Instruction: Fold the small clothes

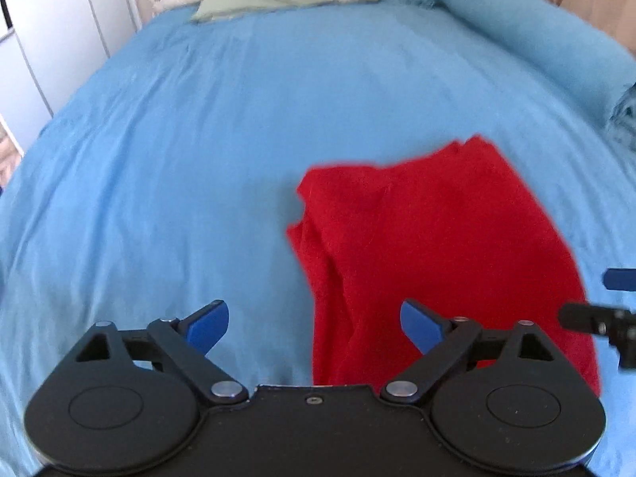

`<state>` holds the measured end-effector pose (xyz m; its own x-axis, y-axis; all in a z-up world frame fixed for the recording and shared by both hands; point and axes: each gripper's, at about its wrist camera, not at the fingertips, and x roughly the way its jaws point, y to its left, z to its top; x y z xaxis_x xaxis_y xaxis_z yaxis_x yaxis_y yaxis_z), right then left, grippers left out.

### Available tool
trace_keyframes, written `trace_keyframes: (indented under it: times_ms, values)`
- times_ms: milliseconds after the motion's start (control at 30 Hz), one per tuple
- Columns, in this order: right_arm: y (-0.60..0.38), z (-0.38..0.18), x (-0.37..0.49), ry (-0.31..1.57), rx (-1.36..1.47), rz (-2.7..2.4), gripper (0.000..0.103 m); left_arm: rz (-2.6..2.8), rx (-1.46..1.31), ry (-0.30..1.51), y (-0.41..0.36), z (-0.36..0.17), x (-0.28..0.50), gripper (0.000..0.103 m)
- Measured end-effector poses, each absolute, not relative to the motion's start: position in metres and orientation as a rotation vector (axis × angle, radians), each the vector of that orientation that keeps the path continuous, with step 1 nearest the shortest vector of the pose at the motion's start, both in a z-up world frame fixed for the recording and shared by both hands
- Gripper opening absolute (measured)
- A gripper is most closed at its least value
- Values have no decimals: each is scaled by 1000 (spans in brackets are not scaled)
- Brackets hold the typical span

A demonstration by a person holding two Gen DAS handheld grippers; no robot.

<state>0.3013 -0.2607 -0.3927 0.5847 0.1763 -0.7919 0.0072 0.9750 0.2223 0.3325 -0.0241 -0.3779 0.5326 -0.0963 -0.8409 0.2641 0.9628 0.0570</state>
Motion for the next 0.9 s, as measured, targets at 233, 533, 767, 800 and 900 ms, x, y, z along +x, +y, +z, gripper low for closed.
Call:
trace_keyframes:
  times_ms: [233, 533, 767, 800, 900]
  values:
    - [-256, -441, 295, 993, 133, 23, 103, -163, 140, 1037, -24, -419, 343, 103]
    - [-255, -400, 288, 922, 124, 28, 103, -151, 174, 979, -25, -368, 328, 95]
    - [-278, -278, 249, 802, 192, 60, 103, -129, 125, 853, -30, -244, 274, 96]
    - [-281, -259, 242, 789, 199, 61, 103, -129, 113, 837, -31, -222, 262, 97]
    - [-289, -199, 215, 768, 219, 73, 103, -116, 76, 808, -35, -166, 227, 103]
